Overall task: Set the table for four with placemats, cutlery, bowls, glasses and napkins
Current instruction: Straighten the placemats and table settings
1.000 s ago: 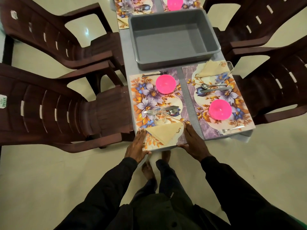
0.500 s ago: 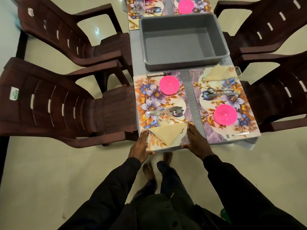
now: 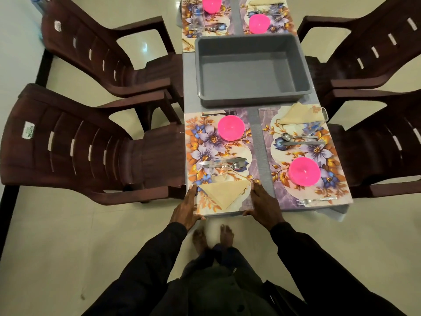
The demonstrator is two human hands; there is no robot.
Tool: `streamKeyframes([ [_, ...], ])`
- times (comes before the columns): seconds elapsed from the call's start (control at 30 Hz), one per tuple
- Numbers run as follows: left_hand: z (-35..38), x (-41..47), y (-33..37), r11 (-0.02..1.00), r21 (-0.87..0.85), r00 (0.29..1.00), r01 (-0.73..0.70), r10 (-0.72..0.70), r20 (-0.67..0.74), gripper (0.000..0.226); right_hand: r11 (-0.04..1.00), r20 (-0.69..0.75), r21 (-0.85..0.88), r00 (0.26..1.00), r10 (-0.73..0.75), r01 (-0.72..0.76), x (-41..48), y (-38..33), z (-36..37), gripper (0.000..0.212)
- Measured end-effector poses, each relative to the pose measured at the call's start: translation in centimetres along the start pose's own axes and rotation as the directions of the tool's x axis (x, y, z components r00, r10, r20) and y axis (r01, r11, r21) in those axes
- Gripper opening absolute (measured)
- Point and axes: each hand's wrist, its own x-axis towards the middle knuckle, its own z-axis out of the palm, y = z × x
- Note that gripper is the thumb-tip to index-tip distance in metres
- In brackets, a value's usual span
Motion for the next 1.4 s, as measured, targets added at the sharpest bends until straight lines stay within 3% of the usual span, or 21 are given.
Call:
streamKeyframes([
  [0.17,0.1,-0.1,0.4,0.999,0.002,0.999,0.032,-0.032,-0.029,0.127,0.999,0.032,-0.028,0.999,-0.016,0.017,-0.4,-0.8,-0.8,0.091],
  [0.3,0.1,-0.1,0.7,0.999,0.008,0.999,0.044,-0.044,-0.015,0.123,0.994,0.094,-0.108,0.995,0.016,-0.006,-0.6,-1.0,-0.8,0.094],
  [0.43,0.1,0.0,1.1,0.999,0.019,0.999,0.042,-0.041,-0.030,0.118,0.991,0.060,-0.128,0.998,-0.032,0.039,-0.4,-0.6,-1.1,0.085],
  [0.53,0.2,-0.2,0.8,0.999,0.043,0.999,0.030,-0.028,-0.045,0.118,0.991,0.119,-0.126,0.993,-0.023,0.038,-0.1,-0.3,-1.1,0.097],
  [0.77,0.3,-0.2,1.1,0.998,0.053,0.999,0.017,-0.015,-0.033,0.114,0.996,0.153,-0.084,0.988,0.004,0.009,0.1,-0.2,-1.1,0.082],
  [0.93,0.1,-0.6,0.0,0.991,0.122,0.999,-0.052,0.052,0.005,0.118,0.995,0.138,-0.104,0.990,0.008,0.007,-0.8,-1.2,-1.5,0.095],
  [1.03,-0.5,-1.8,-0.5,0.988,0.124,0.995,-0.092,0.097,-0.037,0.110,0.997,0.036,-0.068,0.999,0.036,-0.033,-2.1,-2.6,-2.1,0.072],
  [1.17,-3.3,-4.0,-2.4,0.986,0.084,0.976,-0.142,0.153,-0.154,0.078,0.998,-0.112,0.041,0.993,-0.042,0.047,-3.3,-6.8,-2.6,0.026],
  [1.3,-7.2,-6.7,-5.4,0.993,0.036,0.959,-0.114,0.119,-0.259,0.053,0.983,-0.159,0.125,0.981,-0.111,0.132,-2.3,-13.1,-3.4,0.019],
  [1.4,-10.9,-8.5,-9.1,0.993,0.007,0.948,-0.115,0.112,-0.298,0.047,0.977,-0.173,0.119,0.972,-0.156,0.178,-0.4,-19.4,-3.9,0.020],
])
